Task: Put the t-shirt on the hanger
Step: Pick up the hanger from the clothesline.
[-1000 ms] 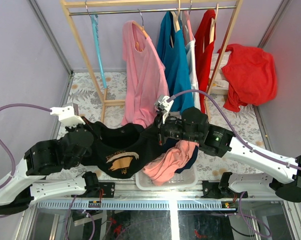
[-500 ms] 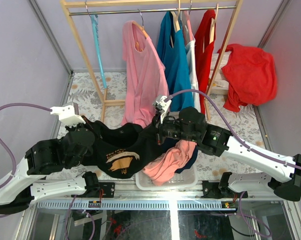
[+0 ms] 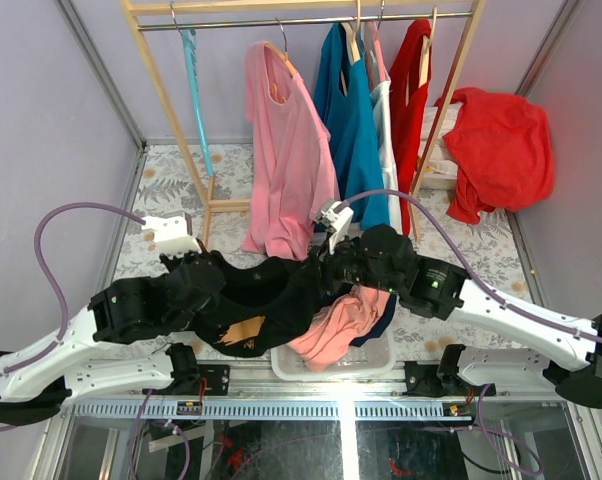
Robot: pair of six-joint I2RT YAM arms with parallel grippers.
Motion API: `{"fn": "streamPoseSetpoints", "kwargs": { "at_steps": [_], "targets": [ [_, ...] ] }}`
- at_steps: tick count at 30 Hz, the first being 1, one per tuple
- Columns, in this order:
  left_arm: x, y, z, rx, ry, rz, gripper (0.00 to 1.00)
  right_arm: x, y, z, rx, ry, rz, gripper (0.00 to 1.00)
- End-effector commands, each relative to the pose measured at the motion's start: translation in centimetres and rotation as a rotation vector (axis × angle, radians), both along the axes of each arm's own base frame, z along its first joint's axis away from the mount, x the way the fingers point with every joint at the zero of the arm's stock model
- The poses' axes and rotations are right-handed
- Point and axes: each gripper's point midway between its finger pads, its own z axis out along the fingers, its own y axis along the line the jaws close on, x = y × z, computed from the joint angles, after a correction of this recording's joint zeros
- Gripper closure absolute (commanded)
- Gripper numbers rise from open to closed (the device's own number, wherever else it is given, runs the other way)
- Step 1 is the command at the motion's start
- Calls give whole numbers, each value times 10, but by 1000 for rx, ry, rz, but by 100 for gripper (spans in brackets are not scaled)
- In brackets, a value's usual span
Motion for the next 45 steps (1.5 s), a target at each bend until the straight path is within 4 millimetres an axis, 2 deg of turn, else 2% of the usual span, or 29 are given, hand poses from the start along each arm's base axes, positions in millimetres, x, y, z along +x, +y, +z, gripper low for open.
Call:
{"fn": "streamPoseSetpoints", "kwargs": {
  "at_steps": [1, 3, 5, 8, 11, 16, 18, 19, 20, 25, 38, 43, 45],
  "targets": [
    [4, -13, 1, -75, -16, -6, 100, 7, -17, 68, 96, -105, -56, 44],
    [2, -13, -4, -93, -15, -12, 100, 7, -18, 93, 127, -143, -55, 37],
    [2, -15, -7, -107, -16, -25, 100, 13, -14, 115, 158, -185, -64, 36],
    [2, -16, -8, -99, -16, -28, 100, 32, -1, 152, 192, -259, -115, 34],
    [1, -16, -8, -98, -13, -38, 100, 56, 24, 183, 223, -332, -160, 34],
    [-3, -12, -7, -118, -16, -49, 100, 95, 69, 215, 208, -441, -215, 34],
    [-5, -10, -7, -129, -17, -53, 100, 111, 90, 214, 187, -469, -228, 34],
    [-5, -9, -6, -132, -19, -54, 100, 115, 96, 223, 200, -488, -232, 34],
    [-6, -8, -5, -137, -21, -54, 100, 120, 104, 223, 195, -499, -234, 34],
    [-8, -6, 0, -158, -28, -66, 100, 143, 122, 222, 170, -536, -291, 34],
    [-10, -1, 9, -188, -52, -75, 100, 190, 141, 207, 129, -625, -479, 31],
    [-10, -3, 7, -183, -51, -83, 100, 211, 141, 200, 120, -641, -536, 33],
    [-11, -4, 8, -191, -50, -91, 100, 224, 135, 197, 129, -621, -581, 35]
  ]
}}
